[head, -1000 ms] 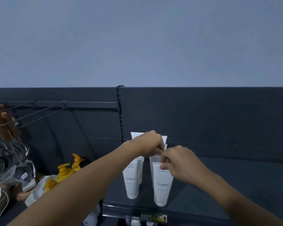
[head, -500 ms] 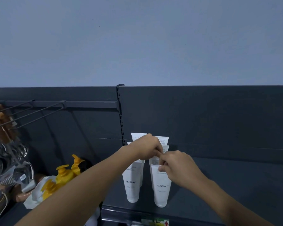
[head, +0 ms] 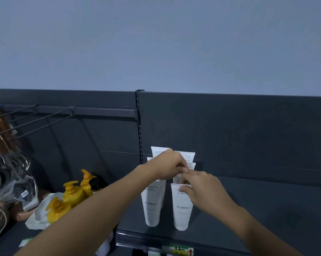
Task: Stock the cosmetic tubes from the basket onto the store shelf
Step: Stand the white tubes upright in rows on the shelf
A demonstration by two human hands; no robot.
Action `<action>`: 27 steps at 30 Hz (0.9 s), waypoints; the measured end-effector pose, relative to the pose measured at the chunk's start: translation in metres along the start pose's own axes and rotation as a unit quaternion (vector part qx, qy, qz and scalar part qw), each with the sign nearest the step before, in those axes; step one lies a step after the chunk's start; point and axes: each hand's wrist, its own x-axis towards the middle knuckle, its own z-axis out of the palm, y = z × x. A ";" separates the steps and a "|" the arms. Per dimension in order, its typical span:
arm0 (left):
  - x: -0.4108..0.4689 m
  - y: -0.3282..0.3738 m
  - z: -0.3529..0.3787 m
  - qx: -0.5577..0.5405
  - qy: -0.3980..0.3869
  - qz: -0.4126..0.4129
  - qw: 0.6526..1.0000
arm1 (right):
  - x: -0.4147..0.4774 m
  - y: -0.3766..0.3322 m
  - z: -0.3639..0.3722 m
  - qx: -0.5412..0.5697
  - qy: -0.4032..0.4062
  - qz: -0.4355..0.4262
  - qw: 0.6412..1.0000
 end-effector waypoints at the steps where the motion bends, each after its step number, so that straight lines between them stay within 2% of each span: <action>1: -0.001 0.000 0.000 -0.006 0.010 -0.003 1.000 | 0.000 -0.001 0.000 0.001 -0.001 -0.002 1.000; 10: -0.019 -0.003 -0.014 0.018 0.074 0.001 0.997 | -0.005 -0.014 -0.012 -0.002 0.010 0.009 1.000; 15: -0.049 -0.004 -0.026 0.051 0.124 0.023 0.991 | -0.009 -0.037 -0.022 -0.008 0.062 0.005 0.998; 21: -0.122 -0.018 -0.029 0.078 0.194 0.005 0.978 | -0.025 -0.080 -0.005 -0.044 0.143 -0.013 0.989; 27: -0.217 -0.064 0.024 0.105 0.158 0.004 0.982 | -0.060 -0.131 0.052 -0.022 0.171 -0.054 0.984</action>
